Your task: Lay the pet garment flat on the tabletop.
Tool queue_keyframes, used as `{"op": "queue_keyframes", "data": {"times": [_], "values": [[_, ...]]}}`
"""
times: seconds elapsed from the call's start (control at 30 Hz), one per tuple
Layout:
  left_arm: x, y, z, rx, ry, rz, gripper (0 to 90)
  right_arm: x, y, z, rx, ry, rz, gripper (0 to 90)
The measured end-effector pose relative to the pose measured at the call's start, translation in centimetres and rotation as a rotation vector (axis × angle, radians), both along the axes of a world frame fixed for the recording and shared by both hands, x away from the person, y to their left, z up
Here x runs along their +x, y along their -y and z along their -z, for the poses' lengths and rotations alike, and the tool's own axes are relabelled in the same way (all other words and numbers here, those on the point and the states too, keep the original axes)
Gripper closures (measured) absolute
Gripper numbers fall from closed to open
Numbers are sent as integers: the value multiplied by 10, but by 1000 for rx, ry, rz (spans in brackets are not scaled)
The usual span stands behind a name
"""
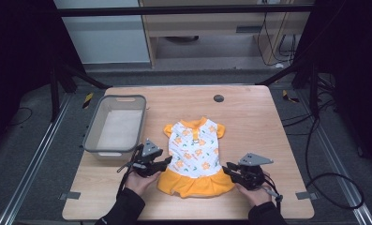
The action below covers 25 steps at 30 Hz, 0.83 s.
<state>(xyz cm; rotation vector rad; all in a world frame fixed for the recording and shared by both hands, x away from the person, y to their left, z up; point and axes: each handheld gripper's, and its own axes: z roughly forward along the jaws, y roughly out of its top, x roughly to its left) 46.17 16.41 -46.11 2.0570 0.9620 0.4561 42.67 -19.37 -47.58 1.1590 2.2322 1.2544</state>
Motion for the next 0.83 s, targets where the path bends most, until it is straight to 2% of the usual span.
{"op": "queue_keyframes", "data": {"times": [0.33,0.4,0.6,0.73,0.83], "values": [[-23,-34,2,11,25,-34,390,3,25,2,-10,16,91,551],[-26,-42,2,-3,27,-45,369,3,30,4,-9,24,128,471],[-42,-74,4,-45,13,-79,340,5,41,8,-9,40,197,345],[-50,-90,8,-56,6,-99,320,5,49,9,-4,45,235,296],[-53,-100,13,-66,-16,-105,299,4,54,10,9,41,252,279]]}}
